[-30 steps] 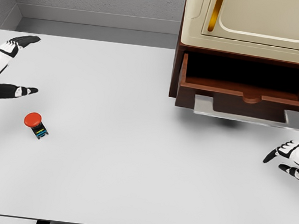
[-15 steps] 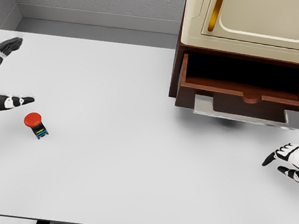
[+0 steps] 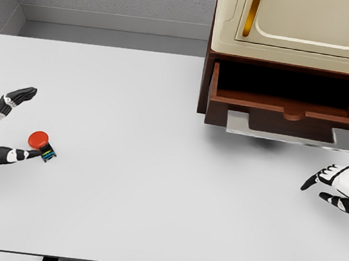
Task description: Put the switch into the drawer with left arm, and close the drawer with right arm
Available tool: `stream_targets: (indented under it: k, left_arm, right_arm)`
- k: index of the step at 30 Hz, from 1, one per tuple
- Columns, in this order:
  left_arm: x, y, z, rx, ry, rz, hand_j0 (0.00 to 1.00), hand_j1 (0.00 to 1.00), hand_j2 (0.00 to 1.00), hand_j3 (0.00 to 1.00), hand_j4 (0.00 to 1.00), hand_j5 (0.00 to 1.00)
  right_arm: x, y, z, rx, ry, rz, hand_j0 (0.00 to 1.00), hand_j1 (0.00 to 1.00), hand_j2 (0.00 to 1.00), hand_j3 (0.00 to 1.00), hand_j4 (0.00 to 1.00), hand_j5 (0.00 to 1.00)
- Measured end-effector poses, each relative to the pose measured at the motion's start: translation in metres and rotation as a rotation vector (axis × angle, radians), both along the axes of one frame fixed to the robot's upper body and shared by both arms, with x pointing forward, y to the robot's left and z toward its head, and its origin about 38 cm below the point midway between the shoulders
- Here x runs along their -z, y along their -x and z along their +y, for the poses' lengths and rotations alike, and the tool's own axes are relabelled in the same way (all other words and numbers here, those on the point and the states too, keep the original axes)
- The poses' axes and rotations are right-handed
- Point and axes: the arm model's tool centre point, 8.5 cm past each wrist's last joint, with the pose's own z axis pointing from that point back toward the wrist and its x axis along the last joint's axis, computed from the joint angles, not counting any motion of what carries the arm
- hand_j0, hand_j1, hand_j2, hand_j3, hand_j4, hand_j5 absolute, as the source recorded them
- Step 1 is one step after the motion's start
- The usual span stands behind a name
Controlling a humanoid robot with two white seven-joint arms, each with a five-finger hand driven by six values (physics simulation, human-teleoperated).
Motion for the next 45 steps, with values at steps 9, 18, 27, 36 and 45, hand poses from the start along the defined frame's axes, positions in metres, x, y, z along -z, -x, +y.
stream_targets:
  k: [9, 18, 27, 36, 45]
  left_arm:
    - [0.014, 0.001, -0.011, 0.033, -0.013, 0.039, 0.98, 0.98, 0.98, 0.98, 0.98, 0.98]
    - [0.014, -0.014, -0.013, 0.028, 0.007, 0.024, 0.99, 0.99, 0.99, 0.99, 0.99, 0.99]
    - [0.024, -0.013, -0.018, 0.037, 0.030, 0.054, 0.99, 0.99, 0.99, 0.99, 0.99, 0.99]
    - [0.029, -0.020, -0.009, -0.009, 0.034, 0.120, 0.99, 0.99, 0.99, 0.99, 0.99, 0.99]
    - [0.045, -0.021, 0.008, -0.072, 0.077, 0.183, 0.99, 0.99, 0.99, 0.99, 0.99, 0.99]
  right_arm:
    - [-0.001, -0.001, -0.001, 0.002, 0.003, -0.004, 0.61, 0.61, 0.61, 0.61, 0.61, 0.61]
    - [-0.003, -0.001, -0.001, 0.001, 0.006, -0.006, 0.61, 0.61, 0.61, 0.61, 0.61, 0.61]
    - [-0.007, -0.002, -0.006, 0.005, 0.021, -0.012, 0.62, 0.62, 0.62, 0.62, 0.62, 0.62]
    - [-0.012, -0.002, -0.007, -0.010, 0.046, -0.001, 0.63, 0.63, 0.63, 0.63, 0.63, 0.63]
    - [-0.023, -0.006, -0.013, -0.021, 0.088, -0.004, 0.63, 0.63, 0.63, 0.63, 0.63, 0.63]
